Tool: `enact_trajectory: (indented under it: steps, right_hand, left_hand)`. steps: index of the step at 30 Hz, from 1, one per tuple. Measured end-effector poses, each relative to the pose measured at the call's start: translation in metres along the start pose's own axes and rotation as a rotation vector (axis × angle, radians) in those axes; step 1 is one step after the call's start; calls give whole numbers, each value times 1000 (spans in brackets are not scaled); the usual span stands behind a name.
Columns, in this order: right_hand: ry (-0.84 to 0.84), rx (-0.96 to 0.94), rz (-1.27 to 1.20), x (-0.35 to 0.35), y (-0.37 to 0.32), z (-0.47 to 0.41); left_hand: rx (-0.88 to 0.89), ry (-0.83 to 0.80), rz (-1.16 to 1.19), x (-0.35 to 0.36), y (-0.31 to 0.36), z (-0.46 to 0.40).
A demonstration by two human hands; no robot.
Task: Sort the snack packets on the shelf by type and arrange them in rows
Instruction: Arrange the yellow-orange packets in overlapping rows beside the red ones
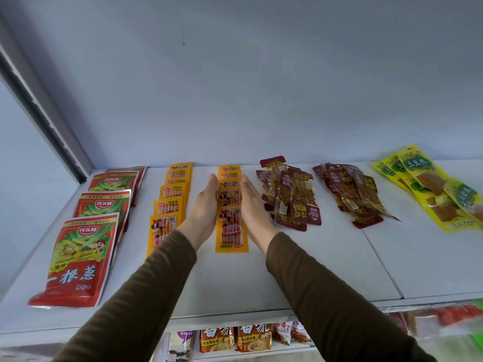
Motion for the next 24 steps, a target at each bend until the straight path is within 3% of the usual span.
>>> enact_trajectory:
  steps: [5,17,21,24]
  right_hand:
    - [1,-69,123,1,-18,-19]
    - [-2,2,180,9,-21,-43]
    - [28,-128,336,4,-25,-39]
    - [84,-298,406,-4,-29,-22]
  left_hand:
    - [46,42,-43,-8,14,-29]
    - [-7,10,-73,3,33,-42]
    - [23,-7,-158,6,38,-32]
    - [186,32,-287,5,46,-20]
Point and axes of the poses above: each hand's wrist, its own z-axis away from the middle knuckle, its own x-axis out of the palm, y = z × x, the point moved 3 cm from there along -z, towards the middle knuckle, and after that the axes turned 8 degrees about z, right-handed, at the moved point
